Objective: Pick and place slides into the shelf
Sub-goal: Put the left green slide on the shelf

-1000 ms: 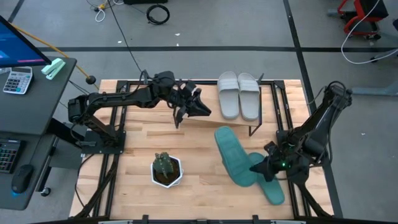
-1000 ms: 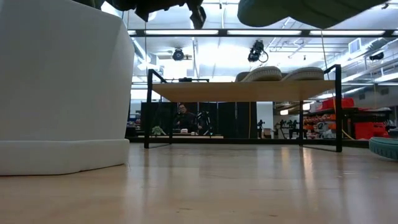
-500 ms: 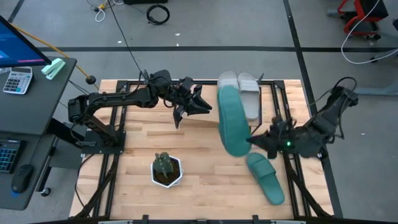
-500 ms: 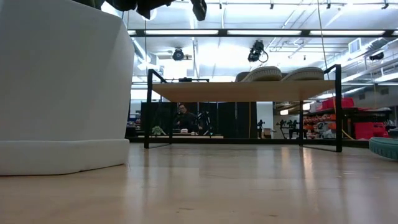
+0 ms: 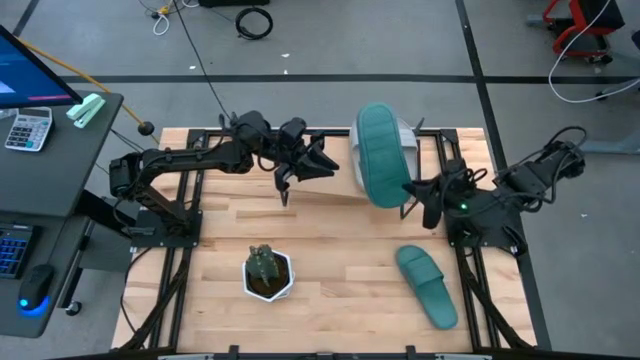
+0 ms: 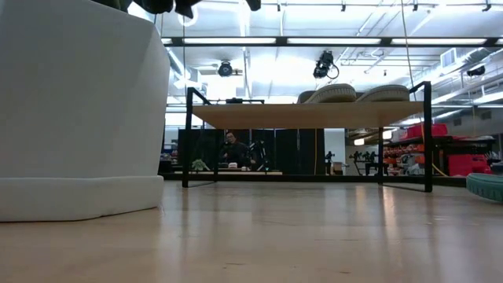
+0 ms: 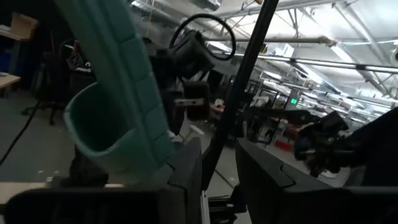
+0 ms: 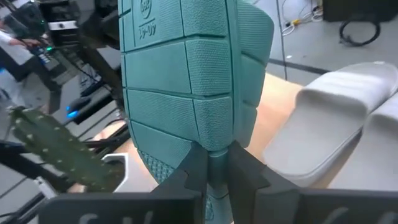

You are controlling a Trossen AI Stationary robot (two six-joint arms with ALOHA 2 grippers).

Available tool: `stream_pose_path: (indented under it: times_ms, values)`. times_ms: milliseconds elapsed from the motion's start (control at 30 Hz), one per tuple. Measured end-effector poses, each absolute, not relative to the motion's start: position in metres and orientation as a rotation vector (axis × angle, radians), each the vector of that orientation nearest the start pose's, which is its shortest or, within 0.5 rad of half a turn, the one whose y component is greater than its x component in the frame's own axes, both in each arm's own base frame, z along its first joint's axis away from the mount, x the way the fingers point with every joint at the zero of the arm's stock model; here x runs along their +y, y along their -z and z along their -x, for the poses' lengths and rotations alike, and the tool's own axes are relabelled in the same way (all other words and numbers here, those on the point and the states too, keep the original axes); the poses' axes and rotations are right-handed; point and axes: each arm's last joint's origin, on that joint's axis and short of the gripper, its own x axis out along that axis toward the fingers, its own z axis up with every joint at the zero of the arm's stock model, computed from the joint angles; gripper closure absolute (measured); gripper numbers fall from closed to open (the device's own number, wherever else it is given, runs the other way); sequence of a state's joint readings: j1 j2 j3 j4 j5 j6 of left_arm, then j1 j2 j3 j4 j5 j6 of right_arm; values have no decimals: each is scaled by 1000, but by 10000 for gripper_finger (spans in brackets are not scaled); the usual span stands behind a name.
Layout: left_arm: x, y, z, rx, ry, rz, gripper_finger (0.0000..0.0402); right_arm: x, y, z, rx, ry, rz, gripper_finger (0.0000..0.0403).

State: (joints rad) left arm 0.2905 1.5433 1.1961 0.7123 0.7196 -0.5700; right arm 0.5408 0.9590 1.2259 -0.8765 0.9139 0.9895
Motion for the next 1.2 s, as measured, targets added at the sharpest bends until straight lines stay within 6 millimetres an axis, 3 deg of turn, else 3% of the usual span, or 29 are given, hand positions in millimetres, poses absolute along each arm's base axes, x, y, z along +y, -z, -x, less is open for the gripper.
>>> stream_pose_path:
  times_ms: [333, 600, 733, 1200]
  values:
    - [80, -381, -334, -265, 533, 394, 295, 61, -393, -150, 232, 545, -576, 368]
    - [80, -381, -334, -277, 524, 342, 294, 65, -389, -152, 348, 426, -951, 368]
    - [83, -381, -334, -282, 516, 288, 294, 68, -390, -152, 398, 362, -1022, 369]
    - [85, -376, -335, -248, 499, 268, 294, 64, -400, -160, 277, 337, -988, 369]
